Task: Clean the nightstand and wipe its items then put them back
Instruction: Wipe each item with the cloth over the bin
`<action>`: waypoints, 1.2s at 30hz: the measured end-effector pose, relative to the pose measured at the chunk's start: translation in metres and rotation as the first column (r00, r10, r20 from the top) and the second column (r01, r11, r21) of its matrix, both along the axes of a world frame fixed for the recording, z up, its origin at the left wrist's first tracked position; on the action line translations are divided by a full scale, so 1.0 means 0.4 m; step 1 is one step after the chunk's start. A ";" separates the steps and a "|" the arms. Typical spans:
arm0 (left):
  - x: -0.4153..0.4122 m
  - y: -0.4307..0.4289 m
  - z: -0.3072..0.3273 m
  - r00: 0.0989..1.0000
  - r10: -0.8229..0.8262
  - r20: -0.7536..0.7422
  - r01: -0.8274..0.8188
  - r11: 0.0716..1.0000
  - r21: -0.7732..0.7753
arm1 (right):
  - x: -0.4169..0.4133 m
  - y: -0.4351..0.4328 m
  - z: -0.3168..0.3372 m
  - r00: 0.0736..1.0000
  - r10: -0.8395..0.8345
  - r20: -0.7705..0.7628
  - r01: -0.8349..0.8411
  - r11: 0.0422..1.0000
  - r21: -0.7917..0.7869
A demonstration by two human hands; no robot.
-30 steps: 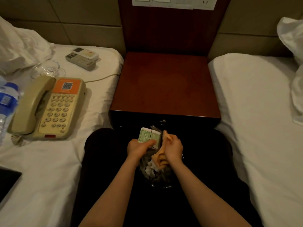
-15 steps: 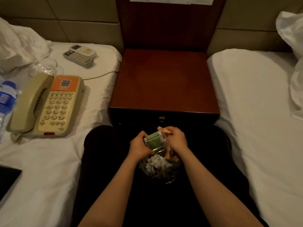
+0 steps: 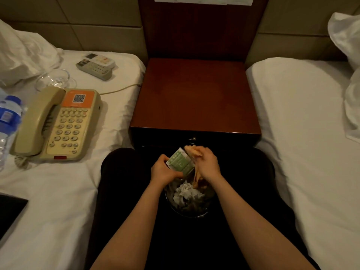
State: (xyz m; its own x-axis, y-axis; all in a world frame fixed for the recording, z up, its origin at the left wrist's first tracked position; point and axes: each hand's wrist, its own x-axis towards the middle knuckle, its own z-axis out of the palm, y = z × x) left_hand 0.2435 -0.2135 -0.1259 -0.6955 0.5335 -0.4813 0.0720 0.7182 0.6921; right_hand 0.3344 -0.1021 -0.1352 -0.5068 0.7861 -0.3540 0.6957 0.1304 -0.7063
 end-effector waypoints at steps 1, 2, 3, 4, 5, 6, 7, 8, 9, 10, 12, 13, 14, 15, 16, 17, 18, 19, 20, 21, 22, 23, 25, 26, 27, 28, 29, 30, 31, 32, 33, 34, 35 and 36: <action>0.003 0.002 -0.001 1.000 -0.009 0.012 0.009 1.000 -0.005 | 0.007 -0.002 -0.004 0.994 0.060 0.091 -0.063 0.997 0.034; 0.006 0.004 -0.003 0.999 -0.014 0.031 0.014 1.000 -0.008 | 0.012 0.005 -0.021 0.986 0.041 0.161 -0.045 0.999 0.022; 0.008 0.006 -0.002 0.999 0.000 0.051 0.000 1.000 -0.009 | 0.016 0.002 -0.023 0.981 -0.030 0.192 0.032 0.999 -0.007; 0.007 0.008 -0.002 0.997 0.035 0.073 -0.034 0.999 -0.004 | 0.020 0.001 -0.019 0.971 -0.157 0.177 0.167 0.985 -0.041; 0.005 0.009 0.000 0.993 0.080 0.087 -0.080 0.997 -0.001 | 0.018 0.002 -0.013 0.952 -0.275 0.134 0.289 0.952 -0.102; 0.003 0.009 0.003 0.987 0.125 0.098 -0.125 0.992 0.000 | 0.010 0.006 -0.012 0.936 -0.343 0.083 0.353 0.912 -0.210; 0.002 0.010 0.004 0.982 0.157 0.105 -0.158 0.987 0.004 | 0.002 0.004 -0.005 0.934 -0.355 0.044 0.346 0.867 -0.360; 0.002 0.011 0.003 0.980 0.168 0.111 -0.171 0.985 0.019 | -0.003 0.000 -0.003 0.939 -0.345 0.009 0.298 0.795 -0.529; 0.004 0.013 0.002 0.981 0.155 0.113 -0.161 0.986 0.041 | -0.001 -0.009 -0.005 0.936 -0.350 -0.042 0.232 0.701 -0.675; 0.005 0.016 0.002 0.985 0.126 0.121 -0.135 0.988 0.072 | 0.001 -0.019 -0.012 0.929 -0.360 -0.084 0.172 0.621 -0.765; 0.009 0.018 0.007 0.987 0.069 0.142 -0.089 0.986 0.144 | 0.010 -0.029 -0.018 0.915 -0.385 -0.121 0.102 0.511 -0.854; 0.010 0.017 0.013 0.987 0.048 0.151 -0.075 0.982 0.175 | 0.011 -0.028 -0.025 0.915 -0.383 -0.129 0.087 0.499 -0.862; 0.011 0.015 0.017 0.986 0.028 0.164 -0.062 0.976 0.208 | 0.009 -0.025 -0.025 0.913 -0.381 -0.145 0.077 0.511 -0.856; 0.012 0.013 0.020 0.983 0.003 0.182 -0.049 0.967 0.250 | 0.007 -0.022 -0.027 0.906 -0.394 -0.156 0.077 0.515 -0.854; 0.014 0.011 0.024 0.977 -0.033 0.210 -0.030 0.957 0.289 | 0.005 -0.014 -0.038 0.899 -0.410 -0.153 0.090 0.515 -0.852; 0.015 0.010 0.027 0.966 -0.074 0.249 -0.009 0.948 0.318 | 0.004 -0.015 -0.032 0.892 -0.428 -0.148 0.094 0.495 -0.864; 0.015 0.009 0.030 0.946 -0.119 0.302 0.012 0.942 0.335 | 0.004 -0.012 -0.033 0.889 -0.437 -0.136 0.096 0.469 -0.878; 0.014 0.008 0.033 0.918 -0.160 0.362 0.029 0.939 0.343 | 0.009 -0.010 -0.029 0.893 -0.435 -0.120 0.098 0.446 -0.890; 0.011 0.007 0.037 0.886 -0.195 0.421 0.039 0.936 0.351 | 0.013 -0.008 -0.027 0.896 -0.429 -0.112 0.097 0.436 -0.895; 0.007 0.004 0.041 0.859 -0.223 0.461 0.047 0.931 0.363 | 0.016 -0.009 -0.018 0.897 -0.425 -0.121 0.082 0.428 -0.900; 0.002 0.004 0.043 0.846 -0.241 0.476 0.058 0.928 0.368 | 0.017 -0.007 -0.023 0.890 -0.433 -0.146 0.058 0.424 -0.904; -0.003 0.004 0.047 0.844 -0.251 0.473 0.069 0.927 0.369 | 0.018 -0.008 -0.013 0.877 -0.447 -0.177 0.024 0.408 -0.913; -0.011 0.007 0.048 0.871 -0.264 0.414 0.116 0.930 0.347 | 0.013 -0.011 -0.005 0.859 -0.465 -0.215 -0.013 0.399 -0.917; -0.012 0.009 0.048 0.891 -0.267 0.366 0.149 0.936 0.320 | 0.010 -0.012 0.002 0.859 -0.464 -0.218 -0.017 0.400 -0.916; -0.011 0.009 0.047 0.915 -0.254 0.314 0.165 0.945 0.283 | 0.007 -0.018 0.012 0.863 -0.458 -0.213 -0.007 0.410 -0.912; -0.009 0.009 0.042 0.937 -0.230 0.262 0.166 0.955 0.244 | 0.002 -0.018 0.011 0.863 -0.464 -0.199 0.030 0.442 -0.897; -0.006 0.009 0.038 0.956 -0.198 0.215 0.151 0.964 0.219 | -0.003 -0.019 0.010 0.862 -0.478 -0.172 0.113 0.510 -0.853; -0.002 0.008 0.031 0.970 -0.161 0.181 0.122 0.970 0.210 | -0.007 -0.013 0.001 0.843 -0.518 -0.143 0.224 0.580 -0.783; 0.002 0.007 0.027 0.980 -0.124 0.153 0.092 0.975 0.204 | -0.009 -0.006 -0.003 0.794 -0.591 -0.140 0.356 0.640 -0.681; 0.005 0.008 0.021 0.987 -0.099 0.124 0.074 0.978 0.193 | -0.009 -0.001 -0.003 0.757 -0.629 -0.178 0.427 0.681 -0.595; 0.007 0.008 0.016 0.992 -0.088 0.096 0.070 0.982 0.173 | -0.009 0.003 0.004 0.755 -0.609 -0.244 0.419 0.735 -0.533; 0.008 0.008 0.010 0.993 -0.093 0.073 0.081 0.986 0.146 | -0.008 0.004 0.011 0.797 -0.523 -0.302 0.363 0.815 -0.453; 0.010 0.008 0.007 0.993 -0.104 0.052 0.097 0.987 0.128 | -0.005 0.000 0.014 0.886 -0.346 -0.308 0.239 0.911 -0.336; 0.010 0.008 0.000 0.993 -0.116 0.036 0.111 0.987 0.116 | -0.006 -0.006 0.008 0.955 -0.154 -0.253 0.091 0.966 -0.243</action>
State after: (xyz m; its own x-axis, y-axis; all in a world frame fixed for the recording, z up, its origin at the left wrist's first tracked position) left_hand 0.2476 -0.2104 -0.1259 -0.6078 0.6608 -0.4404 0.1176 0.6234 0.7730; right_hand 0.3322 -0.1044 -0.1319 -0.5122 0.7630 -0.3942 0.4775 -0.1285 -0.8692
